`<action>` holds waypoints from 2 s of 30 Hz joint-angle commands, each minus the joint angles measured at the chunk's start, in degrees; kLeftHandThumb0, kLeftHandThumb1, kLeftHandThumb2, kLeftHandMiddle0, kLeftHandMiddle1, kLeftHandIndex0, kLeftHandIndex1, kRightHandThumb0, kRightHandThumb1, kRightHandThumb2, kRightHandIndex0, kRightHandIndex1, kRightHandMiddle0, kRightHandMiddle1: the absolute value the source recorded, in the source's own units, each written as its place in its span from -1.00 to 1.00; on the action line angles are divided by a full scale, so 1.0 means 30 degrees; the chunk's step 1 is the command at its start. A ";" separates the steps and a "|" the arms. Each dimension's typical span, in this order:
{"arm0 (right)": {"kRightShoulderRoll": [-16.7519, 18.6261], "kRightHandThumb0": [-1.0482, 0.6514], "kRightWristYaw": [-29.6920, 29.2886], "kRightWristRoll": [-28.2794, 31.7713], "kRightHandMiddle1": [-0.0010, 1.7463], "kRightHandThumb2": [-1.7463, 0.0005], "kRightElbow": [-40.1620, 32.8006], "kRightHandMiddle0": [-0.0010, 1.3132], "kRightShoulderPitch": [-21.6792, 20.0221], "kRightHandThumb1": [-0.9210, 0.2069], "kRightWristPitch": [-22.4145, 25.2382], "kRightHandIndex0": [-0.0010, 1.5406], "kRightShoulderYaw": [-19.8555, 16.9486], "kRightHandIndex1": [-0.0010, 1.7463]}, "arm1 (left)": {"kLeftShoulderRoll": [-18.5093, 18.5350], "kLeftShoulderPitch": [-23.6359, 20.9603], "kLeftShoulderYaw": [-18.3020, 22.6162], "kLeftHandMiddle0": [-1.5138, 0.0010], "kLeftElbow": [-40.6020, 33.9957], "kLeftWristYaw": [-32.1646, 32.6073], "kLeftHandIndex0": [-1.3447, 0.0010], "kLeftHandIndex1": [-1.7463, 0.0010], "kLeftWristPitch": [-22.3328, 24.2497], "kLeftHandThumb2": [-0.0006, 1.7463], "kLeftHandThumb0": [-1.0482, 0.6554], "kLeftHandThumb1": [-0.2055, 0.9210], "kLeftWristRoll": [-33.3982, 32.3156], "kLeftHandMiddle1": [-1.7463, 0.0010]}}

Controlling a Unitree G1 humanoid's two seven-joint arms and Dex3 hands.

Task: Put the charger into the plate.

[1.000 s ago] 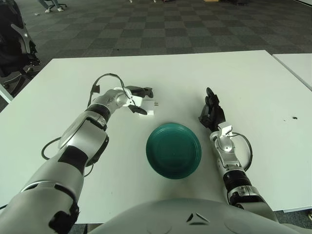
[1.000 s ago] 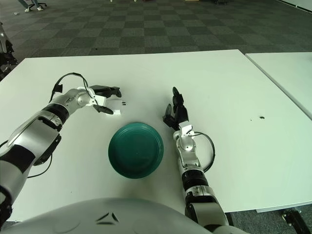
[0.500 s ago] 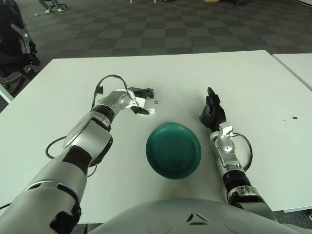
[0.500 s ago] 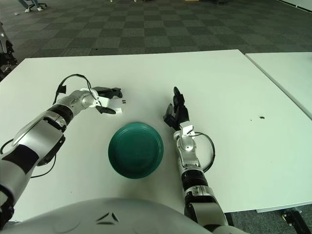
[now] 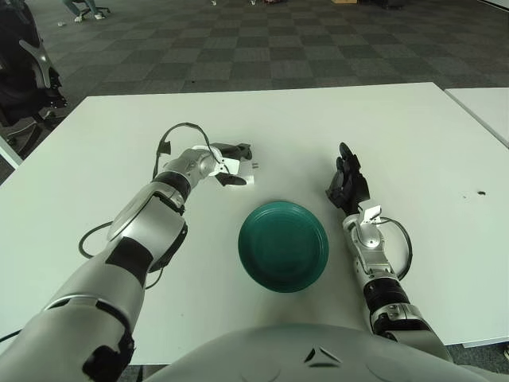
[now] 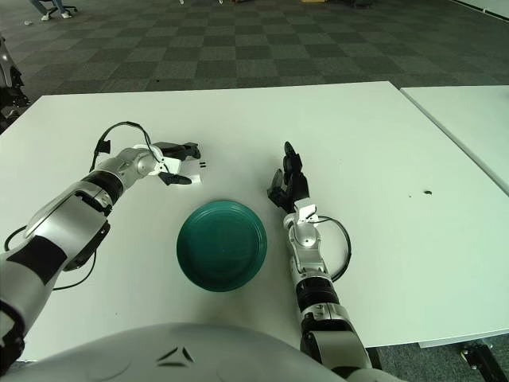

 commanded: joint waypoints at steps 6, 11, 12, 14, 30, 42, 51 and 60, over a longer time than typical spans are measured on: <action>0.0590 -0.73 0.0239 0.0293 -0.75 -0.14 0.1870 -1.00 0.2713 -1.00 0.1130 -0.87 -0.0063 -0.98 | -0.0368 0.0784 -0.0420 0.66 0.0660 -0.0896 0.95 -0.02 0.1115 -0.06 -0.91 1.00 0.0242 0.99; 0.0587 -0.71 0.0417 0.0434 -0.72 -0.14 0.1735 -1.00 0.2774 -1.00 0.1286 -0.87 -0.0212 -0.99 | -0.0548 0.0944 -0.0395 0.54 0.0752 -0.1117 0.88 -0.07 0.1600 -0.06 -0.89 1.00 0.0187 0.94; 0.0598 -0.70 0.0463 0.0481 -0.71 -0.14 0.1677 -1.00 0.2808 -1.00 0.1309 -0.87 -0.0240 -0.99 | -0.0583 0.0973 -0.0336 0.50 0.0763 -0.1135 0.86 -0.12 0.1766 -0.07 -0.89 1.00 0.0123 0.92; 0.0613 -0.70 0.0529 0.0553 -0.70 -0.13 0.1577 -1.00 0.2867 -1.00 0.1320 -0.87 -0.0285 -0.99 | -0.0655 0.1050 -0.0262 0.50 0.0772 -0.1058 0.82 -0.26 0.2050 -0.10 -0.88 1.00 0.0016 0.62; 0.0492 -0.69 0.0778 0.0727 -0.65 -0.11 0.1194 -1.00 0.3134 -1.00 0.1191 -0.87 -0.0568 -1.00 | -0.1420 0.3209 0.0884 0.11 0.0764 0.3406 0.42 -1.00 0.2961 0.02 -0.28 0.49 -0.1184 -0.99; 0.0419 -0.65 0.1158 0.0888 -0.64 -0.12 0.1276 -1.00 0.2919 -1.00 0.1437 -0.88 -0.0853 -1.00 | -0.1788 0.3825 0.1506 -0.24 0.0738 0.5187 0.21 -1.00 0.3025 0.36 -0.28 0.10 -0.1816 -1.00; 0.0482 -0.65 0.1193 0.1051 -0.69 -0.09 0.1157 -1.00 0.2793 -1.00 0.1851 -0.91 -0.1040 -1.00 | -0.1498 0.3492 0.1931 -0.51 0.0707 0.6448 0.02 -1.00 0.2885 0.60 -0.35 -0.20 -0.2080 -1.00; 0.0703 -0.62 0.1035 0.1285 -0.70 -0.07 0.0826 -1.00 0.2812 -1.00 0.2256 -0.92 -0.1208 -1.00 | -0.0416 0.2328 0.3079 -0.58 -0.0105 0.7454 -0.01 -1.00 0.0895 0.64 -0.36 -0.24 -0.2936 -1.00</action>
